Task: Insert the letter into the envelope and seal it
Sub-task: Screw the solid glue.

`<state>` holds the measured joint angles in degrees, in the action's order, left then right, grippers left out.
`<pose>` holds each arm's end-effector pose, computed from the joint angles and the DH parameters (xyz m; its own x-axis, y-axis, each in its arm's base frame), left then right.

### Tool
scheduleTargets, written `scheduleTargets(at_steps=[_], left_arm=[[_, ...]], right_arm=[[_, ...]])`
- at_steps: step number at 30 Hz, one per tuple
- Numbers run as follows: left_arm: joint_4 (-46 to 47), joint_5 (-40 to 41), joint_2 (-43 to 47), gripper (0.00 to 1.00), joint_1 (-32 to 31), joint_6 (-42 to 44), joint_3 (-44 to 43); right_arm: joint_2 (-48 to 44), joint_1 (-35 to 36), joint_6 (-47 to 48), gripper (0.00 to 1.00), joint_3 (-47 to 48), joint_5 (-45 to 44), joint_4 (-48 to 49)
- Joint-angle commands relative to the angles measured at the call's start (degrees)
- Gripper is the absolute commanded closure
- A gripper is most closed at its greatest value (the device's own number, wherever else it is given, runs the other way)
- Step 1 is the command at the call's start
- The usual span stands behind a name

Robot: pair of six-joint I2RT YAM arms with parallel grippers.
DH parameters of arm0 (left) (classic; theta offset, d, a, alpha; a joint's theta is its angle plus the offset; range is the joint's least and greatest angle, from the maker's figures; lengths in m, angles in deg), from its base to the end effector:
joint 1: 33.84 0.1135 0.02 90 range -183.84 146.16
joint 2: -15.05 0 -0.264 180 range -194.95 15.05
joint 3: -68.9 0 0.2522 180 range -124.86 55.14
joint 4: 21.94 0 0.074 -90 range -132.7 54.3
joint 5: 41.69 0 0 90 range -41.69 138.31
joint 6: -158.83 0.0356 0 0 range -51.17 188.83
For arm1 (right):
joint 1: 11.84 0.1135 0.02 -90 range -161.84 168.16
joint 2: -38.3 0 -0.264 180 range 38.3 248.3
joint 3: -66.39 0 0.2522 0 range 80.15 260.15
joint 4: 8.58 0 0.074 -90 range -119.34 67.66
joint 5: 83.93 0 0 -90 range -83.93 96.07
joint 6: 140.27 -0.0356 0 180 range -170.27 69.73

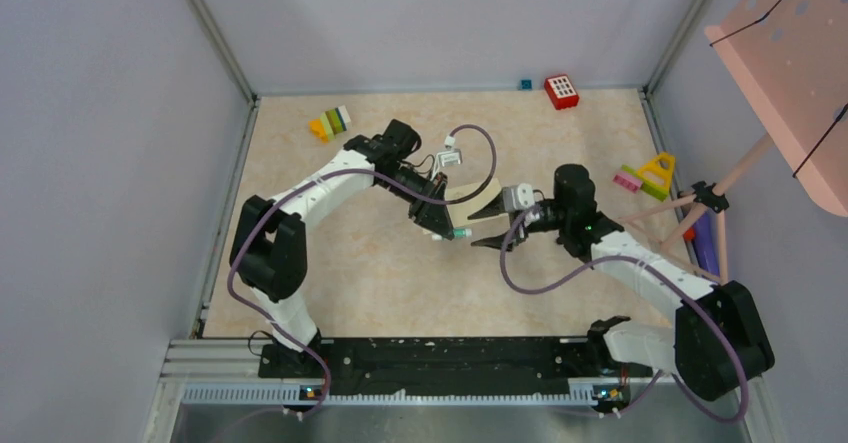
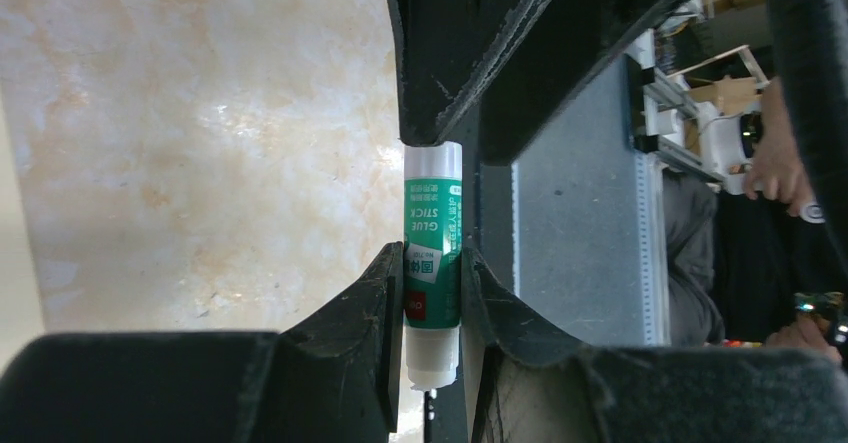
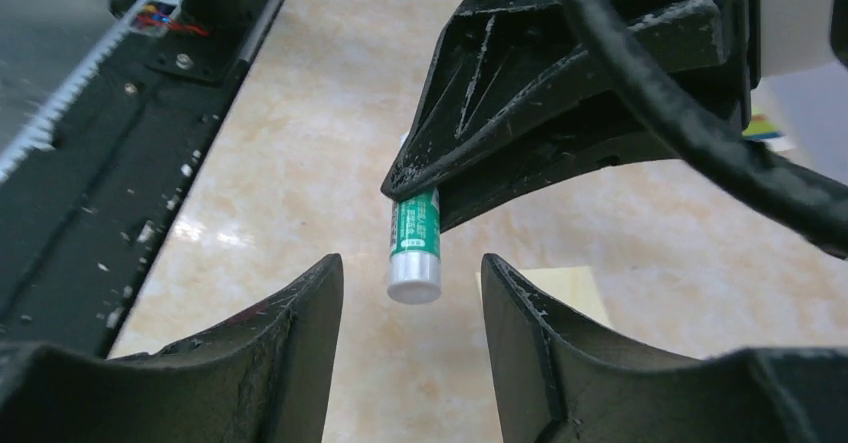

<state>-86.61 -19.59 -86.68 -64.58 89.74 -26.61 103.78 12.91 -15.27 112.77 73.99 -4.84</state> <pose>0.2865 -0.2088 0.2621 -0.5970 0.5112 -0.6183 0.7130 -0.0151 -0.7010 0.1978 0.1275 0.2480 0.3587 -0.0721 -0.9307 -0.9316 -0.0904 -0.3520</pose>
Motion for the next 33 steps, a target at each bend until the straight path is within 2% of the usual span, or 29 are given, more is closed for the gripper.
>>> scheduleTargets(at_steps=[1,4,9,15,20,29,33], left_arm=[[7.27,5.72,7.10,1.00,0.02,-3.29,1.51],[11.10,9.86,10.35,1.00,0.03,-4.96,3.53],[12.24,12.21,12.59,1.00,-0.07,-4.71,4.10],[11.81,14.94,12.78,1.00,-1.35,-3.36,4.16],[12.30,16.16,13.27,1.00,-1.74,-3.54,4.45],[14.28,17.85,13.75,1.00,-1.65,-4.52,5.54],[15.41,18.24,14.29,1.00,-1.62,-5.05,6.16]], right_arm=[[4.69,-0.43,-17.80,0.47,10.12,6.10,-7.10],[7.51,-1.14,-32.11,0.47,11.68,8.76,-4.18],[11.21,-3.21,-55.99,0.48,12.49,5.32,5.69],[18.50,-5.44,-72.52,0.51,17.19,3.50,4.56],[21.01,-5.49,-76.94,0.54,16.96,2.87,6.56],[21.86,-5.49,-78.43,0.62,15.72,3.08,6.81],[22.03,-5.45,-76.89,0.62,15.26,2.80,5.19]])
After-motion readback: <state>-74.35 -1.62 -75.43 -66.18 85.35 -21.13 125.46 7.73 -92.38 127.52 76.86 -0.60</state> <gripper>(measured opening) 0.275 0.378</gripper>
